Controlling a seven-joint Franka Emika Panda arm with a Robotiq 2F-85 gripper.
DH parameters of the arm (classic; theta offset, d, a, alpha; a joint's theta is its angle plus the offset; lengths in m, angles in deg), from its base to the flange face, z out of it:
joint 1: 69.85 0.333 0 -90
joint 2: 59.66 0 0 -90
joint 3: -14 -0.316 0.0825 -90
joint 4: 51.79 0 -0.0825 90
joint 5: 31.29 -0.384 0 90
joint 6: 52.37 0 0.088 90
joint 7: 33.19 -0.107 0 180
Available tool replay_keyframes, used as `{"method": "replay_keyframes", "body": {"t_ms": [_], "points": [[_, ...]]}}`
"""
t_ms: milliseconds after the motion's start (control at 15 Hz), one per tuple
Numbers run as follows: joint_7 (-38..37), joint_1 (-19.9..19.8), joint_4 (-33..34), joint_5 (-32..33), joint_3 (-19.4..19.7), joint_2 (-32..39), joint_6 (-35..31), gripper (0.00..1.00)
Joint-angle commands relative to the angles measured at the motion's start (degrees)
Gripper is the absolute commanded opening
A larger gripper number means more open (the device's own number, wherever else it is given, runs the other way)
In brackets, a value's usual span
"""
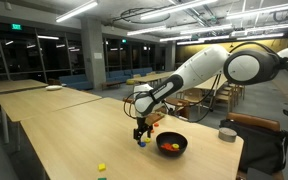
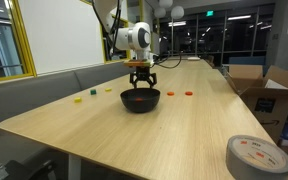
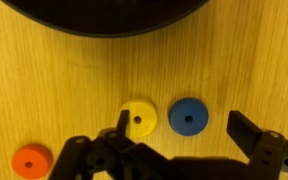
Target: Pick up the yellow, blue and orange objects from the table and put them in the bowl
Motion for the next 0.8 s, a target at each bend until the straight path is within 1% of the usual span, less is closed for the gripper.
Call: {"method": "replay_keyframes", "body": {"t_ms": [0, 267, 733], "points": [[5.84, 0.95, 0.89, 2.17, -0.03, 0.02, 0.67, 1.00], [11.97, 1.03, -1.74, 4.88, -0.19, -1.70, -0.90, 1.00], [30.21, -0.84, -4.54, 8.37, -2.72, -2.37, -4.02, 1.00]]}}
